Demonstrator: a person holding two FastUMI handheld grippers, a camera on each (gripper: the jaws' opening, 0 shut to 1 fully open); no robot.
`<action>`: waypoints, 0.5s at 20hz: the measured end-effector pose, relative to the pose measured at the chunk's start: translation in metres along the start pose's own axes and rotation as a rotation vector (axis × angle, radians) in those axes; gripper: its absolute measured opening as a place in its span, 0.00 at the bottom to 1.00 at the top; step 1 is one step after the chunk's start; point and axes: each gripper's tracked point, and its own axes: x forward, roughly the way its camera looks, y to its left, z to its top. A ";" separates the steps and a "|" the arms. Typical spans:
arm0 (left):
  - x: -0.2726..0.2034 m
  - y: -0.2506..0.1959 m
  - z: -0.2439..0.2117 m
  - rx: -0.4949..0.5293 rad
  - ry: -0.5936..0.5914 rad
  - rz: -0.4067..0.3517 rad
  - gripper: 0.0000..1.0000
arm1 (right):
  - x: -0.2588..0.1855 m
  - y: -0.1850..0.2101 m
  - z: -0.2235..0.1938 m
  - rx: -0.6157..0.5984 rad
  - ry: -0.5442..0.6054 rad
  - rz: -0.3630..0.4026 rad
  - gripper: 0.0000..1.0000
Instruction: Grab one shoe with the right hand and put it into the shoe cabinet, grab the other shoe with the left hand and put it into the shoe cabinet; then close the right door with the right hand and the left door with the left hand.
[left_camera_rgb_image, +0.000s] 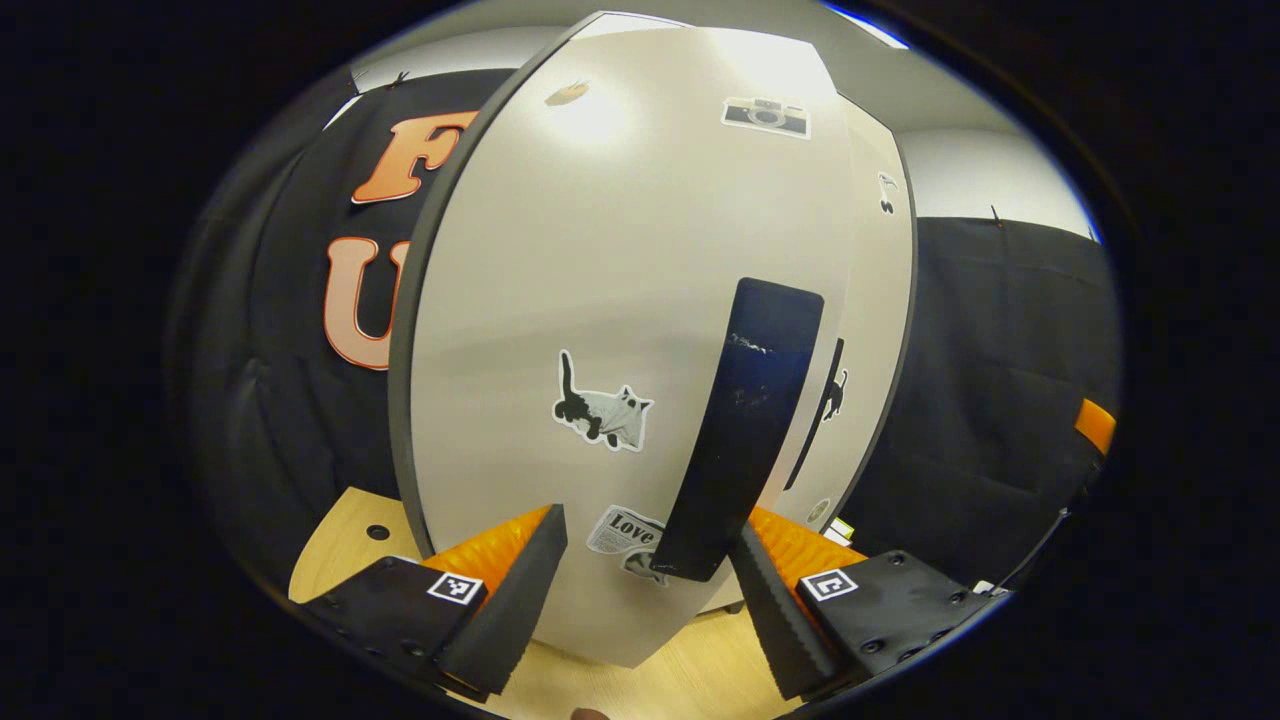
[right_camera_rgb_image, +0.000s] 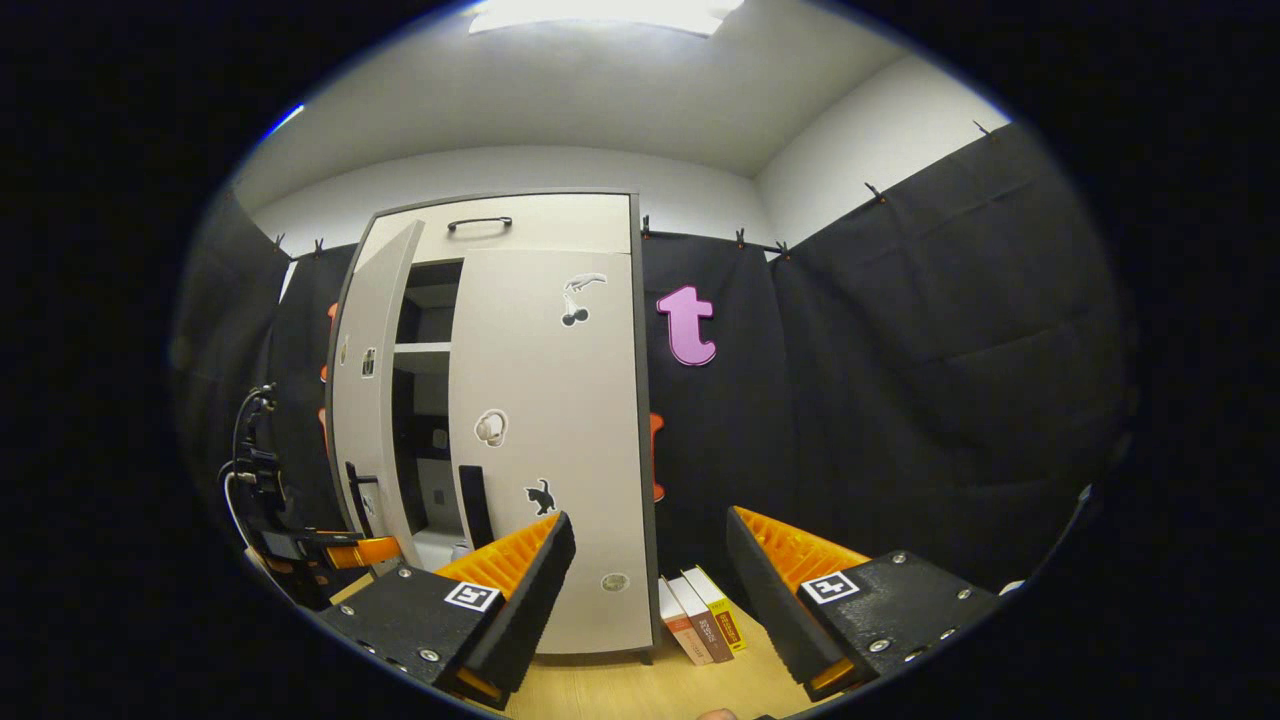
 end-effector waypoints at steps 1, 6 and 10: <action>-0.001 0.001 0.001 0.004 -0.003 0.006 1.00 | -0.002 -0.004 0.000 -0.002 0.000 -0.008 0.94; 0.013 -0.002 0.004 0.036 -0.018 0.035 0.99 | -0.004 -0.014 -0.002 -0.013 0.011 -0.024 0.94; 0.019 -0.004 0.007 0.083 -0.028 0.075 1.00 | -0.002 -0.017 -0.004 -0.017 0.024 -0.022 0.94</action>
